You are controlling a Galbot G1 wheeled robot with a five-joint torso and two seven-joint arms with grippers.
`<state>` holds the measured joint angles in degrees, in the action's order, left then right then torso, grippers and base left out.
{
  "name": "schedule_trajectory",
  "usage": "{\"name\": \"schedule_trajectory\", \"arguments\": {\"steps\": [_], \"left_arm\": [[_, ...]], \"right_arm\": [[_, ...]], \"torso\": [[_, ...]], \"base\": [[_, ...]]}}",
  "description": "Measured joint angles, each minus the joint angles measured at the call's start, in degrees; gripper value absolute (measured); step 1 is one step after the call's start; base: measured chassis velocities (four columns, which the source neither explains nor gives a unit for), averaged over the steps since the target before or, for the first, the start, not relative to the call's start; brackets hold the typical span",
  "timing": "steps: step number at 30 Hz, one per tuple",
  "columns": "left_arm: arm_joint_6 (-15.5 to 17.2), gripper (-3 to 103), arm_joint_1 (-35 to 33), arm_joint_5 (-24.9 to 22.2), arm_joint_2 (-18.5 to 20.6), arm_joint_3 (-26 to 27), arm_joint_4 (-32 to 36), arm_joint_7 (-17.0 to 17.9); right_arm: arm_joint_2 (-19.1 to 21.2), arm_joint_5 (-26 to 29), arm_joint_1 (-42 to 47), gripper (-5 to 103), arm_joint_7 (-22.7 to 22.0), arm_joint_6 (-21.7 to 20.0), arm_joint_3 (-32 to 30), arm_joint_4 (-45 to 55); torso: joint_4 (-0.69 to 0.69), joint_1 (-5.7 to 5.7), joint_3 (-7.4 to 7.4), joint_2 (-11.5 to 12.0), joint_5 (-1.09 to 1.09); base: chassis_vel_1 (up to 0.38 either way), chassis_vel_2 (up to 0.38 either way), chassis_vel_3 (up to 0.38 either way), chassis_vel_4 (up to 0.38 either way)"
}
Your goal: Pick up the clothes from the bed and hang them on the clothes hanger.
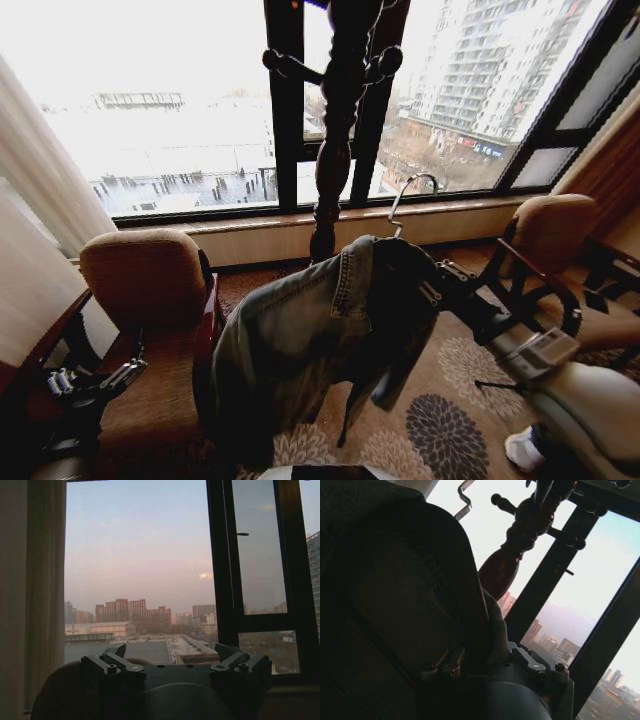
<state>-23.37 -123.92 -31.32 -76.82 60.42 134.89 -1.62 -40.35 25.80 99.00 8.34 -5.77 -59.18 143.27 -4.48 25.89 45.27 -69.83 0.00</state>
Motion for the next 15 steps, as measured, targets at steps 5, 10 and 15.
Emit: {"name": "schedule_trajectory", "arguments": {"steps": [5, 10, 15], "left_arm": [[0.0, 100, 0.0, 0.0, 0.0, 0.0, 0.0, 0.0], [0.0, 100, 0.0, 0.0, 0.0, 0.0, 0.0, 0.0], [0.0, 100, 0.0, 0.0, 0.0, 0.0, 0.0, 0.0]], "right_arm": [[4.6, 2.5, 0.2, 28, 1.5, -0.1, -3.0, 0.0], [7.0, 4.0, 0.3, 28, 1.7, -0.2, -5.9, -0.3], [10.4, 7.1, 0.0, 28, 1.9, -0.3, -9.1, -2.6]], "torso": [[0.01, -0.01, 0.0, 0.0, -0.01], [0.01, 0.0, 0.0, 0.0, 0.0], [0.0, 0.0, 0.0, 0.0, 0.0]], "base": [[0.0, 0.0, 0.0, 0.0], [0.0, 0.0, 0.0, 0.0], [0.0, 0.0, 0.0, 0.0]]}}
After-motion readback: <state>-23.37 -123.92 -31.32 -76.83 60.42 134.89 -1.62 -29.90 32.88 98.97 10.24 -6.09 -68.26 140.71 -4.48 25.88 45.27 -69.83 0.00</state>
